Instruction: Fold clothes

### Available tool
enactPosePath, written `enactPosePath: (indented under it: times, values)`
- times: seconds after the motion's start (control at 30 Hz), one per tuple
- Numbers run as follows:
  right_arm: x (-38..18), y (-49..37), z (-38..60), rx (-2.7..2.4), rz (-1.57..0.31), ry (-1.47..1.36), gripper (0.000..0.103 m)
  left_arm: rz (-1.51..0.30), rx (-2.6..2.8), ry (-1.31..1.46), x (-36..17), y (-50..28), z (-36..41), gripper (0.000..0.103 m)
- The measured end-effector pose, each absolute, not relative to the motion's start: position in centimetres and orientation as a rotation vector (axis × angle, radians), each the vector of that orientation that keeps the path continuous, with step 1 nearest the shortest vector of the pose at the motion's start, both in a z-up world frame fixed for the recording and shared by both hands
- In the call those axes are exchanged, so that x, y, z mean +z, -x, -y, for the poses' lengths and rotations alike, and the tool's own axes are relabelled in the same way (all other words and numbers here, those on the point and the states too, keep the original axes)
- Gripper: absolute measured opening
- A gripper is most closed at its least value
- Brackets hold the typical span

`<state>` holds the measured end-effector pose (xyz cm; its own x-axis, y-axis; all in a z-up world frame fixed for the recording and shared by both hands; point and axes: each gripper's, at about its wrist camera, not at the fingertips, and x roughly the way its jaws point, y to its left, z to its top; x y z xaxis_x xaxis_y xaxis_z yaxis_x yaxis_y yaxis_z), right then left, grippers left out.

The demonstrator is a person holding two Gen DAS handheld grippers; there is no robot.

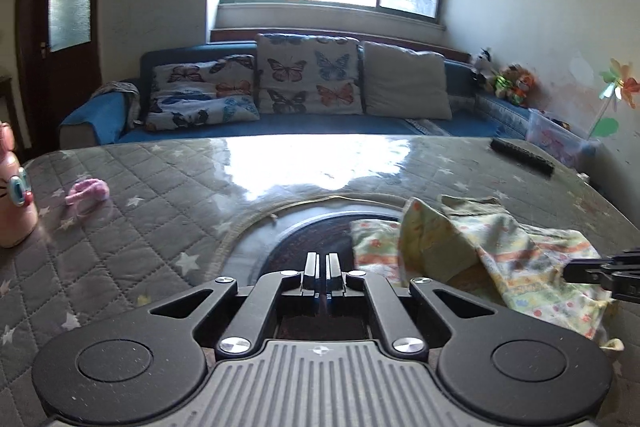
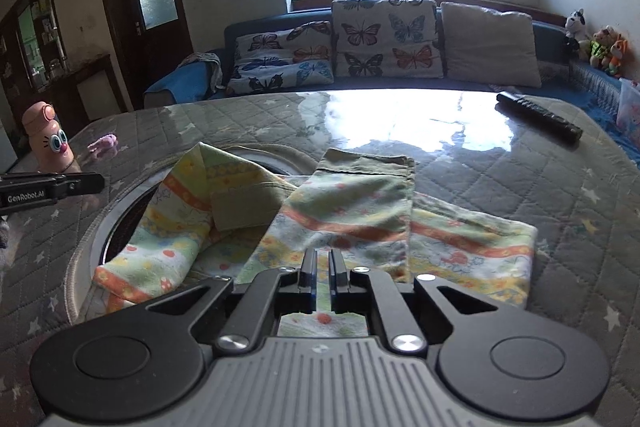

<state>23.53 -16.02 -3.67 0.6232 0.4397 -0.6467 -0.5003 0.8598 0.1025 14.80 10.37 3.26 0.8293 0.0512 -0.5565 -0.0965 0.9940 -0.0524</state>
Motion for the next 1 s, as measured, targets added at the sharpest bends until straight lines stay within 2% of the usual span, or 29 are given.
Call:
enactPosePath:
  times: [0.07,0.1,0.13,0.2,0.27,0.3,0.37,0.43,0.47,0.53,0.6,0.63,0.67,0.73,1.0]
  values:
    - [-3.8,-23.9,15.4,0.555,-0.726,0.093,0.010,-0.593,0.055,0.055,3.4,-15.5,-9.6,0.008]
    - [-3.9,-24.2,15.0,0.562,-0.731,0.095,0.011,-0.595,0.046,0.042,3.4,-16.0,-9.1,0.017]
    - [-4.0,-24.4,14.7,0.569,-0.735,0.096,0.013,-0.598,0.038,0.030,3.3,-16.6,-8.7,0.033]
    - [-4.2,-24.8,14.0,0.583,-0.744,0.099,0.023,-0.600,0.025,0.002,3.2,-18.0,-7.9,0.052]
    - [-4.4,-25.2,13.3,0.597,-0.752,0.102,0.032,-0.612,0.008,-0.021,2.8,-19.5,-7.2,0.056]
    - [-4.5,-25.4,13.0,0.604,-0.757,0.104,0.033,-0.625,-0.006,-0.022,2.5,-20.3,-7.0,0.060]
    - [-4.8,-25.8,12.2,0.615,-0.764,0.116,0.035,-0.655,-0.034,-0.018,1.7,-21.9,-6.6,0.061]
    - [-5.2,-26.2,11.6,0.616,-0.770,0.135,0.037,-0.687,-0.051,-0.014,0.7,-23.1,-6.3,0.059]
    - [-5.6,-26.4,11.1,0.615,-0.775,0.148,0.037,-0.701,-0.056,-0.013,0.2,-23.6,-6.2,0.054]
    - [-6.2,-26.8,10.7,0.605,-0.790,0.165,0.037,-0.727,-0.067,0.000,-0.6,-24.1,-6.3,0.011]
    - [-6.6,-26.8,10.6,0.587,-0.798,0.182,0.033,-0.733,-0.067,0.017,-1.0,-24.0,-6.5,0.006]
    - [-6.8,-26.9,10.5,0.577,-0.802,0.191,0.027,-0.724,-0.063,0.019,-1.0,-23.7,-6.7,0.004]
    - [-6.9,-26.7,10.5,0.564,-0.796,0.204,0.016,-0.713,-0.057,0.022,-0.9,-23.2,-6.9,0.003]
    - [-6.6,-26.3,10.8,0.543,-0.788,0.214,0.004,-0.684,-0.040,0.025,-0.3,-22.1,-7.2,0.002]
    - [-3.7,-22.1,14.3,0.466,-0.661,0.220,0.001,-0.574,0.087,0.079,2.5,-15.7,-10.4,0.002]
